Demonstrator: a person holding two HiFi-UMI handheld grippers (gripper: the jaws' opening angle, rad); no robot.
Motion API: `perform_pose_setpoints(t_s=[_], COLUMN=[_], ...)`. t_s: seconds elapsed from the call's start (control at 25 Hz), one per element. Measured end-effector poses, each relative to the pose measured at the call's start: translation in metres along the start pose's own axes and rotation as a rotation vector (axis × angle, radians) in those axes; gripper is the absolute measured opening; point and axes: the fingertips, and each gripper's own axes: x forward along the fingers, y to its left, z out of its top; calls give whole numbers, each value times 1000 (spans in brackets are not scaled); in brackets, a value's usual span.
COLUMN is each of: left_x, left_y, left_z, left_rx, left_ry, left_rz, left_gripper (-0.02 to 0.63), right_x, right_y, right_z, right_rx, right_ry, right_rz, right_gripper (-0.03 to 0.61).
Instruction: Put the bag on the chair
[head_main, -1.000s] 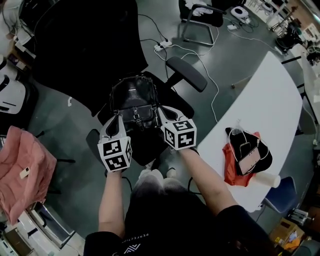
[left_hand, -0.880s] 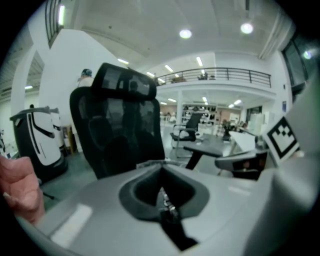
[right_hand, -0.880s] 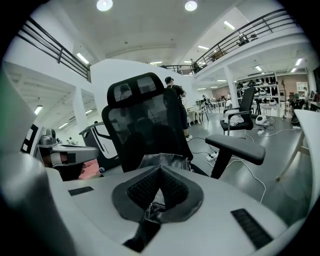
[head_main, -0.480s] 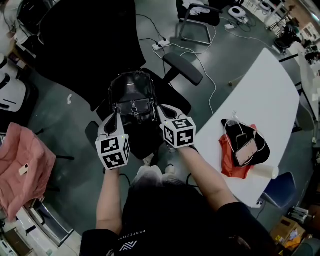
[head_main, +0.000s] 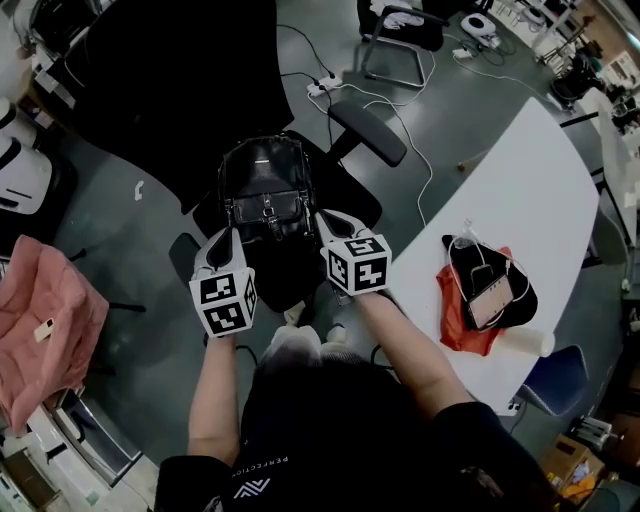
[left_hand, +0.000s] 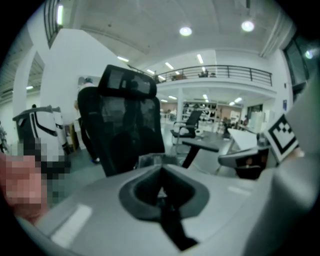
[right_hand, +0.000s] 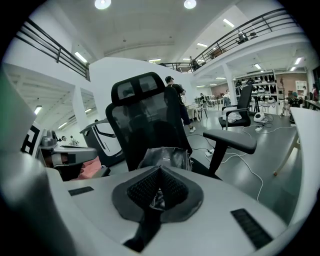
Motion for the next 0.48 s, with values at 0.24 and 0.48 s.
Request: perform_pose_setpoints(t_s=[0.24,0.48], left_x=[-1,0], left_y=[4,13], left_z=[-7,-4], left_rx=[-6,-8], left_ry=[17,17], left_rz=[9,20], left_gripper=[8,8], right_x=[-3,-4], right_y=[-2,-3], right_z=[-2,-4], right_rx=[10,25], right_ry=[3,2], right_rz=[-4,-8], right_gripper=[-2,-2])
